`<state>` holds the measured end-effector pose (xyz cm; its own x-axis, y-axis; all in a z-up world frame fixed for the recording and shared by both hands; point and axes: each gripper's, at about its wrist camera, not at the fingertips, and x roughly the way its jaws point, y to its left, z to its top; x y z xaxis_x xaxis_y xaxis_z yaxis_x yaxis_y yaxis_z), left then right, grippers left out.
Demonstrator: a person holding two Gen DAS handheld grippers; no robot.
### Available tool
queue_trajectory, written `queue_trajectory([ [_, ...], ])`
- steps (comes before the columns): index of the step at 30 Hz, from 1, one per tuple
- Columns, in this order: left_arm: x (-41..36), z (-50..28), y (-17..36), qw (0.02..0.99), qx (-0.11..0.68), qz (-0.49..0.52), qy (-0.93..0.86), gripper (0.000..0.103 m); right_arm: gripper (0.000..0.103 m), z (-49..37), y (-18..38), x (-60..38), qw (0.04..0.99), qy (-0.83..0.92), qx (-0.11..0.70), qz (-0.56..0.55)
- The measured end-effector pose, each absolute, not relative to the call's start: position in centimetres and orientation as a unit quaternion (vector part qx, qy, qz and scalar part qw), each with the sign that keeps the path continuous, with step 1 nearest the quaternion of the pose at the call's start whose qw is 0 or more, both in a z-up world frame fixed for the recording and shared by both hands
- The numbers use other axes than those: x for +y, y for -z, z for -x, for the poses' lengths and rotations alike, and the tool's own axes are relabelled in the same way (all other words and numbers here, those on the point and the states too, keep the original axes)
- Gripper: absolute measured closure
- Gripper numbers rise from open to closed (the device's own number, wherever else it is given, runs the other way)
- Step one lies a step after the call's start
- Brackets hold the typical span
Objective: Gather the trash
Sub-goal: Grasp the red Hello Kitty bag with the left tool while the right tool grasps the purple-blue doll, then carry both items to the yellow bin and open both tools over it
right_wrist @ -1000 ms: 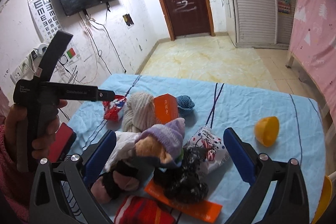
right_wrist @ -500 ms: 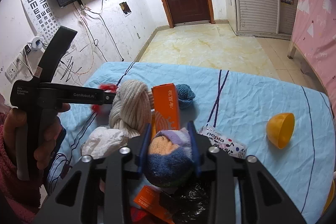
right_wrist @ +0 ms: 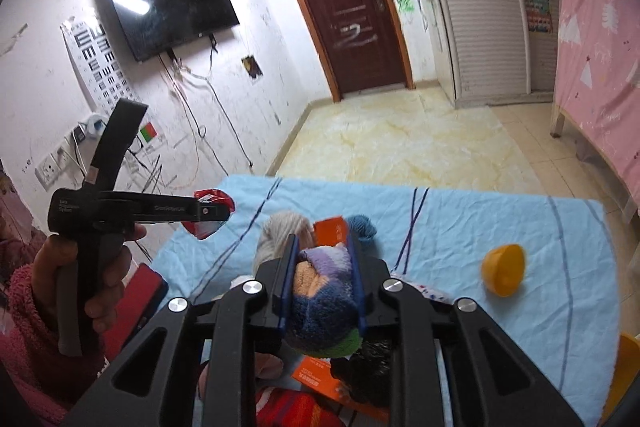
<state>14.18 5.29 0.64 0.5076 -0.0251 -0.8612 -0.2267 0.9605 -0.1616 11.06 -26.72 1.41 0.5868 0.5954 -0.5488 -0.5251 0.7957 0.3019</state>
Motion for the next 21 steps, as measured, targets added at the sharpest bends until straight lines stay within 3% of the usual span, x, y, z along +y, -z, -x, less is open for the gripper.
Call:
queue_trajectory([
  [8, -3.8, -13.1, -5.1, 0.883, 0.462, 0.083, 0.029, 0.069, 0.086, -9.3, -2.9, -35.1, 0.914, -0.263, 0.291, -0.099],
  [21, -22.9, -12.2, -4.1, 0.853, 0.483, 0.001, 0.199, 0.069, 0.086, -5.3, -0.2, -52.2, 0.943, -0.102, 0.276, -0.158],
])
